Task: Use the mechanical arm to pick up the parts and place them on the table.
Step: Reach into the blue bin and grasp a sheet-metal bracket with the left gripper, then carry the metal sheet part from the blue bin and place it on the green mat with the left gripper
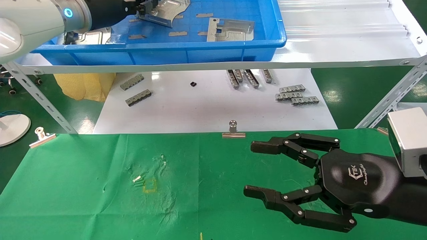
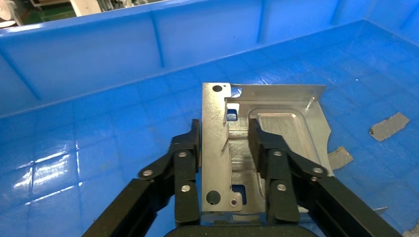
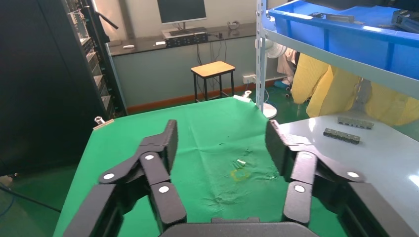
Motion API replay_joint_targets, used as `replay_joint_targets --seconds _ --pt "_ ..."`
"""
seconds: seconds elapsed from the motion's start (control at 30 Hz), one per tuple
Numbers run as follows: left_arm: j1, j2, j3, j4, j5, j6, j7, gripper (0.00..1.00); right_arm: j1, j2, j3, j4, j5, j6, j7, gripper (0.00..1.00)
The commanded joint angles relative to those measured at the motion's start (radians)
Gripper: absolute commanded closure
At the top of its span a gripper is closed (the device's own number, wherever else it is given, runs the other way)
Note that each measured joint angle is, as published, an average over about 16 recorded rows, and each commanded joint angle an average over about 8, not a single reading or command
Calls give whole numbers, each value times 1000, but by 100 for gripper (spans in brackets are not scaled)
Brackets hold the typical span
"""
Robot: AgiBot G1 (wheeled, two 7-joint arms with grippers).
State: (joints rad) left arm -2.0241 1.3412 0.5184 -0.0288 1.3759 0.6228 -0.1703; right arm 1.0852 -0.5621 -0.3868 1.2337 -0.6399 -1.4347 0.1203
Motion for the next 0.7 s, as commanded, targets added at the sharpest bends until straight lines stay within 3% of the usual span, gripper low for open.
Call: replay_joint_targets --seconds 0.03,0.43,0.7 --pt "2 1 0 -2 0 -4 -1 100 0 0 0 0 0 0 0 0" --pt "-2 -12 -19 -33 -32 4 39 100 0 0 0 0 0 0 0 0" --pt "-9 -65 -32 -82 -60 232 154 100 0 0 0 0 0 0 0 0"
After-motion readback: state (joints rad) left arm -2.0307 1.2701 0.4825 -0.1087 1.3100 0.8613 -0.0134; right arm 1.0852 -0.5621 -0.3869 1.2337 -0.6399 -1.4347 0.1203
